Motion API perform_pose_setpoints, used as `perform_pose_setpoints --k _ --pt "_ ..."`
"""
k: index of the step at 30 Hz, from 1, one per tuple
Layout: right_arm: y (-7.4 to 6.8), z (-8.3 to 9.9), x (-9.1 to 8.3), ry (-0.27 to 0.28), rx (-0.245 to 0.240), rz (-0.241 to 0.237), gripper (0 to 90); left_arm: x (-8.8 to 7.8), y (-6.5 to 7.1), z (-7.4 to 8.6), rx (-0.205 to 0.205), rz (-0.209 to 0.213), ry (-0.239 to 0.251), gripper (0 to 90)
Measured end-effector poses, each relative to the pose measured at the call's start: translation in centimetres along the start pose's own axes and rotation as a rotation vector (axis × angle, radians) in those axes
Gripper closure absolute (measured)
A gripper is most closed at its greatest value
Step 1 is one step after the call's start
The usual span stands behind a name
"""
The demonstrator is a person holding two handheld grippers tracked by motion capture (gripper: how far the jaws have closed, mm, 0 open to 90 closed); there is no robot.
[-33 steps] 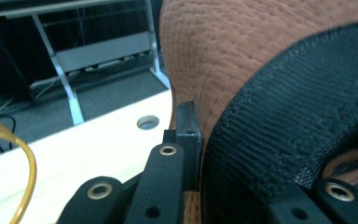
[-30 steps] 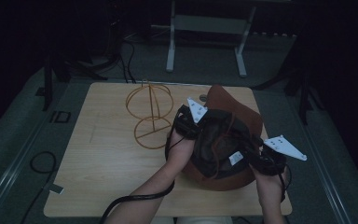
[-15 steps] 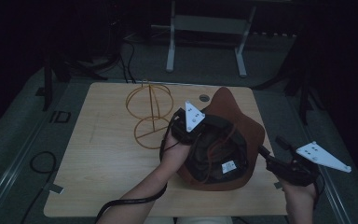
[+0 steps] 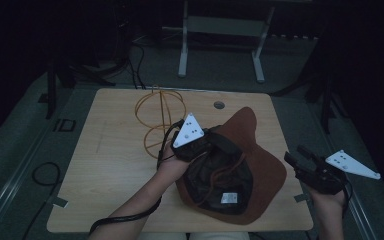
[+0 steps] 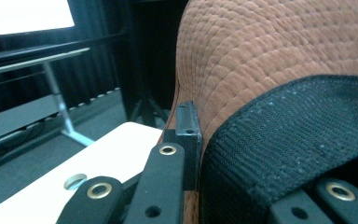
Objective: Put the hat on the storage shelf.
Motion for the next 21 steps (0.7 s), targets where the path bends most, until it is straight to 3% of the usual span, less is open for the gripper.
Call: perform_pose_setpoints --k 5,6,7,8,11,12,14,17,21 --pt "-1.6 0.3 1.4 0.008 -0.021 -0.094 45.3 -0.2 0.8 0.0 0.003 0.086 0.050 86.6" --pt "-2.4 0.6 1.9 -0.002 -0.031 -0.129 45.4 -0.4 1.1 -0.3 -0.004 0.127 0.093 86.6" --pt "-2.4 0.6 1.9 -0.002 -0.031 -0.129 45.4 -0.4 1.1 -0.3 -0.004 0.127 0.093 86.6" --pt "-2.9 0.7 2.2 0.000 -0.041 -0.151 45.4 -0.5 1.3 -0.4 -0.016 0.162 0.119 86.6" --pt "-4.5 1.0 2.8 -0.008 -0.062 -0.218 46.4 -0.8 1.5 -0.9 -0.042 0.205 0.166 86.6" --pt "-5.0 1.0 3.0 -0.012 -0.061 -0.240 47.6 -0.9 1.5 -1.0 -0.042 0.207 0.183 86.6" --pt "-6.1 1.0 3.3 -0.018 -0.067 -0.284 47.5 -1.0 1.6 -1.3 -0.084 0.239 0.221 86.6" --pt "-8.2 0.4 3.4 0.010 -0.075 -0.371 46.6 -1.1 1.7 -1.7 -0.127 0.252 0.270 86.6" --pt "-10.1 -0.9 3.3 0.074 -0.068 -0.474 42.7 -0.8 2.2 -2.0 -0.166 0.255 0.273 86.6"
Point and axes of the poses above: each handheld gripper's, and its own axes: x roughly forward along the jaws, z roughly out of its underside, y roughly to its right, the point moved 7 cm from there along x, roughly forward along the jaws, and after that the axes turned 4 degrees about y, right-handed, at the moved point
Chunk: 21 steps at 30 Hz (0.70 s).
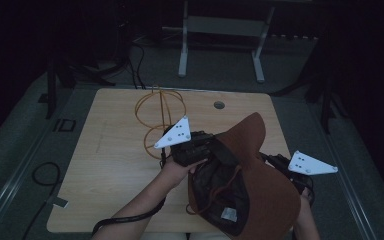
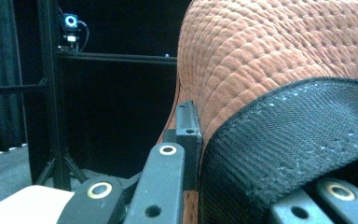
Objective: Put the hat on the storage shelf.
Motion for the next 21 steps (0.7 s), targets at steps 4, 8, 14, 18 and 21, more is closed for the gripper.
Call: perform_pose_setpoints --k 4,8,14,18,21 --pt "-1.1 -1.0 1.0 0.056 -0.001 -0.061 39.2 0.7 0.7 0.2 -0.003 0.000 -0.010 86.6" --pt "-1.4 -1.4 1.6 0.068 -0.015 -0.057 39.3 1.1 1.3 0.5 0.008 0.000 -0.019 86.6" --pt "-1.9 -1.5 1.9 0.076 -0.026 -0.084 52.0 1.3 1.4 0.8 0.015 -0.011 -0.031 86.6" --pt "-2.1 -1.8 2.2 0.078 -0.030 -0.090 65.3 1.6 1.5 1.0 0.007 -0.007 -0.039 86.5" --pt "-2.2 -1.8 2.2 0.073 -0.019 -0.106 79.7 1.4 1.3 0.9 0.002 -0.001 -0.036 86.4"
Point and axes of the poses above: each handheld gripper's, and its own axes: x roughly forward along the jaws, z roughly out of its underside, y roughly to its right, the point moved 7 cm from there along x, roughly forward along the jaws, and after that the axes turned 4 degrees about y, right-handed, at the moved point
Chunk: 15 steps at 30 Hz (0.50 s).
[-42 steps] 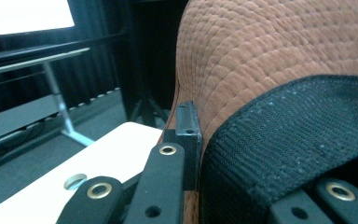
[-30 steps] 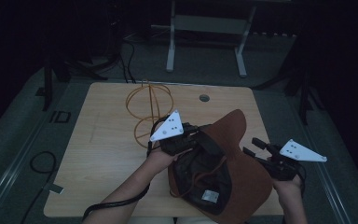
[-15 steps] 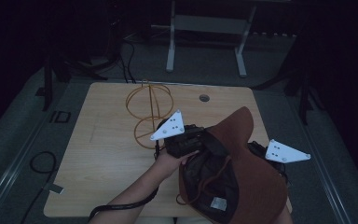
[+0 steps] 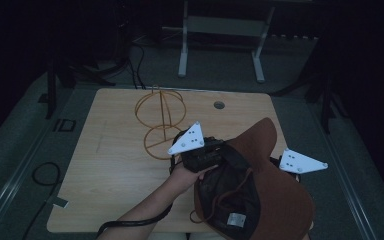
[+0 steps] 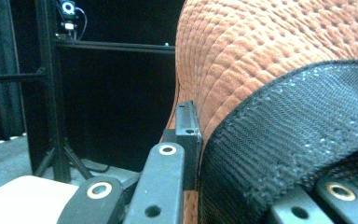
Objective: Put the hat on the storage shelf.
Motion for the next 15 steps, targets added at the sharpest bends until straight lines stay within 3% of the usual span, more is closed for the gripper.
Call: perform_pose_setpoints --k 3,10,15 --pt "-0.07 0.03 -0.08 -0.003 -0.006 0.005 86.0 -0.06 -0.02 -0.03 0.011 0.002 -0.003 86.3" --pt "0.09 0.19 -0.13 -0.008 0.024 0.006 87.5 -0.24 -0.23 -0.10 0.025 -0.005 -0.018 84.5" --pt "0.19 0.18 -0.30 0.003 0.056 -0.012 87.9 -0.39 -0.42 -0.58 0.022 -0.015 -0.028 70.5"
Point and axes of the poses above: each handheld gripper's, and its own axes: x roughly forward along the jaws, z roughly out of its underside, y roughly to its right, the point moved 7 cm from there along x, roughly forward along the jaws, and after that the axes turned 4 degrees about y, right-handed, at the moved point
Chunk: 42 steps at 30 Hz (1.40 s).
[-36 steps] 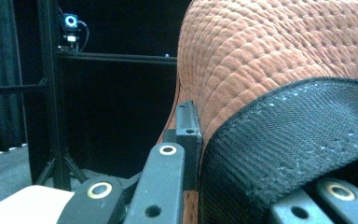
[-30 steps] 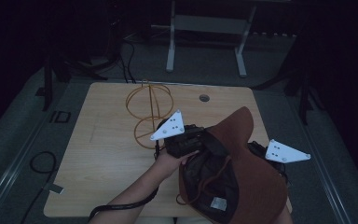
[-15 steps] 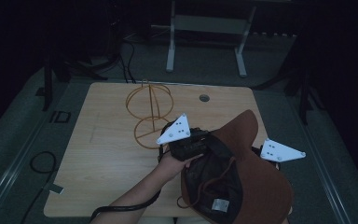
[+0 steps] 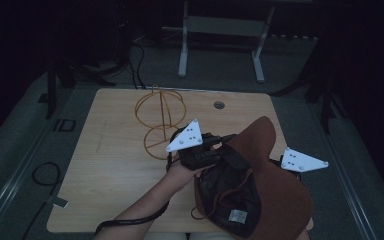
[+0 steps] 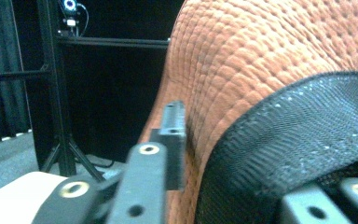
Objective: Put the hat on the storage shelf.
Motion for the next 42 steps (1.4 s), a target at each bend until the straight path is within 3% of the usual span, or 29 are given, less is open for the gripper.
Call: perform_pose_setpoints --k 1,4,6,8,10,15,20,22,23,26,29,32,38,39,42 --pt "0.0 0.0 -0.1 0.005 0.009 -0.006 87.9 0.0 0.0 -0.1 -0.004 0.006 -0.004 67.4" --pt "0.1 -0.3 -0.4 0.014 0.011 -0.001 88.0 -0.3 -0.2 -0.3 0.033 -0.040 -0.019 54.0" --pt "0.3 -0.5 -0.6 0.020 0.014 0.009 88.0 -0.5 -0.4 -0.4 0.037 -0.076 -0.033 43.8" --pt "0.7 -0.6 -0.9 0.026 0.025 0.019 87.9 -0.7 -0.6 -0.3 0.046 -0.091 -0.056 38.4" --pt "0.9 -0.7 -1.2 0.039 0.039 0.022 88.0 -1.1 -0.8 -0.1 0.045 -0.109 -0.071 27.0" --pt "2.3 -0.8 -2.4 0.059 0.075 0.080 87.9 -2.8 -1.9 0.4 0.033 -0.165 -0.095 19.9" --pt "4.0 -1.1 -3.5 0.048 0.075 0.208 87.9 -4.7 -2.1 1.0 0.057 -0.200 -0.137 16.6" --pt "4.2 -1.2 -3.7 0.050 0.072 0.221 87.9 -5.3 -2.1 1.3 0.062 -0.209 -0.153 16.4" --pt "4.8 -1.6 -4.0 0.065 0.060 0.253 87.9 -5.7 -2.1 1.4 0.058 -0.209 -0.156 15.4" --pt "5.1 -2.0 -4.1 0.082 0.060 0.267 87.9 -7.0 -2.1 1.8 0.040 -0.217 -0.155 14.9" --pt "5.9 -3.0 -4.1 0.104 0.050 0.296 87.8 -8.3 -2.1 2.3 0.050 -0.238 -0.164 13.5" --pt "6.8 -4.0 -3.6 0.114 0.029 0.330 87.8 -9.9 -2.1 3.3 0.067 -0.263 -0.195 11.6" --pt "8.0 -5.3 -2.3 0.107 0.025 0.360 87.8 -12.6 -2.3 5.1 0.037 -0.304 -0.219 9.7" --pt "8.4 -6.1 -0.9 0.095 0.005 0.353 87.9 -14.2 -2.2 6.1 0.036 -0.333 -0.240 9.7" --pt "8.8 -6.6 0.3 0.081 -0.008 0.354 87.8 -15.6 -2.1 7.0 0.052 -0.360 -0.263 9.7"
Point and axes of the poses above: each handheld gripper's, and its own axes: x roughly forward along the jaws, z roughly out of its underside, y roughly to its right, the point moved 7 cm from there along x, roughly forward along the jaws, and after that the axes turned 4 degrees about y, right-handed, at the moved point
